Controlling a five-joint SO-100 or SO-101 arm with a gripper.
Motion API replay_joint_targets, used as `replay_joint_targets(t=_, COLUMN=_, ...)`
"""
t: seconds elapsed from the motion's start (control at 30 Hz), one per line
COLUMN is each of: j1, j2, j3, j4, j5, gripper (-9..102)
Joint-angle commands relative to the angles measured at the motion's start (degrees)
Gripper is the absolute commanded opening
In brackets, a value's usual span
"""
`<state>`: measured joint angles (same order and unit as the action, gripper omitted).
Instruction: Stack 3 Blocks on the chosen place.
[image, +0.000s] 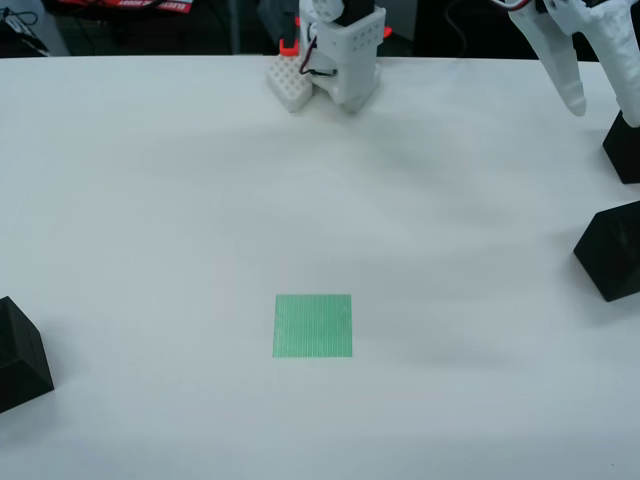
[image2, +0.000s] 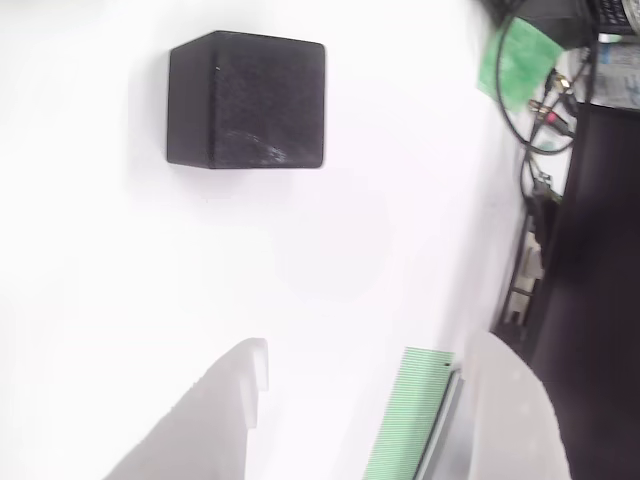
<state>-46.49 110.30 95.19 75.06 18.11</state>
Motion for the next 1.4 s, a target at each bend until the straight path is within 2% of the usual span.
replay_joint_targets(t=0.0, j1=0.5, j2=-6.2, j3=-5.4, j4=1.3, j5=1.8, gripper=35)
replay_joint_targets(t=0.23, j1=-1.2, j2=-18.6, j3=-15.7, j4=6.2, j5=1.8, gripper=36)
replay_joint_targets(t=0.33, j1=-3.1, j2=-23.2, j3=-20.1, j4=9.4, j5=1.8, gripper=40)
replay_joint_targets(t=0.5, j1=-4.8, j2=-25.4, j3=-21.8, j4=10.2, j5=3.2, gripper=41)
replay_joint_targets(t=0.63, j1=-6.1, j2=-26.9, j3=-21.8, j4=11.4, j5=7.1, gripper=51)
replay_joint_targets(t=1.37, j1=-6.2, j2=-44.9, j3=-29.1, j4=4.6, j5=7.6, gripper=51)
